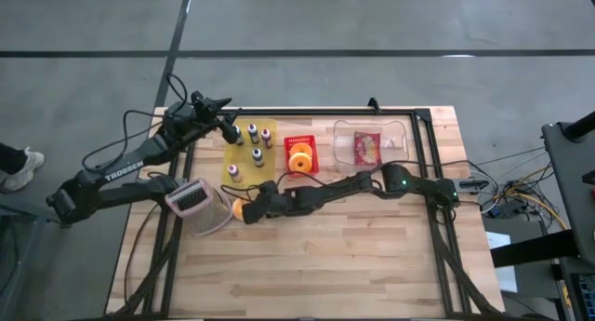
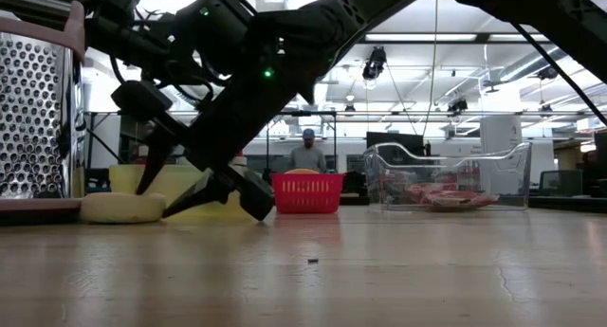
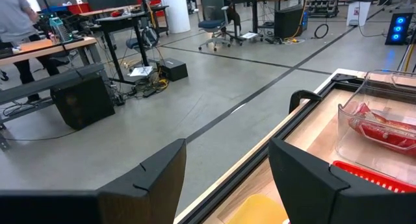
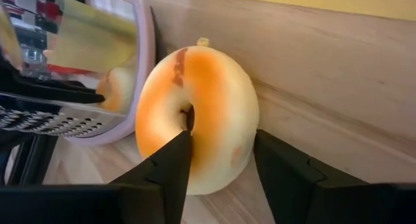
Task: Pick & Place Food Item
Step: Put the orange donut into the red bin
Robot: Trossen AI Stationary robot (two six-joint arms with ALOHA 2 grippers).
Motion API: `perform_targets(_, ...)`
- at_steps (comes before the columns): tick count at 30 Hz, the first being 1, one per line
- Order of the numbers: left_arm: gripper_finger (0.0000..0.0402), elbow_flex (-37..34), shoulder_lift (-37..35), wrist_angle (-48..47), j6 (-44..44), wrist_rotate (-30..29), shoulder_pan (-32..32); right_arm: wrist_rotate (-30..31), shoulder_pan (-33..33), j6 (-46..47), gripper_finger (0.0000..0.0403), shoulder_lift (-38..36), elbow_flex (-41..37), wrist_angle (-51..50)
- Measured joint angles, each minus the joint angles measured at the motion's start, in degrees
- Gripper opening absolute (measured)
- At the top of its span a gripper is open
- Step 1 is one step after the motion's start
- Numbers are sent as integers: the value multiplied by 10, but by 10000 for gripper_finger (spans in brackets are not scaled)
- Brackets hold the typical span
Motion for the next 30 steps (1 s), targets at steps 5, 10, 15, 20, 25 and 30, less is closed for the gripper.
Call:
perform_targets(5,223,0,0,0,0,0,0,-9,0,2,129,0,-6,3)
perform_targets(10,223,0,0,0,0,0,0,-11,0,-1,110,0,-6,2)
perform_targets(15,223,0,0,0,0,0,0,-11,0,-10,96,0,-6,2)
perform_targets(20,223,0,0,0,0,0,0,-11,0,-12,79,0,-6,2)
perform_targets(25,223,0,0,0,0,0,0,-11,0,-13,72,0,-6,2)
perform_targets(30,223,0,0,0,0,0,0,-11,0,-15,79,-2,-6,4)
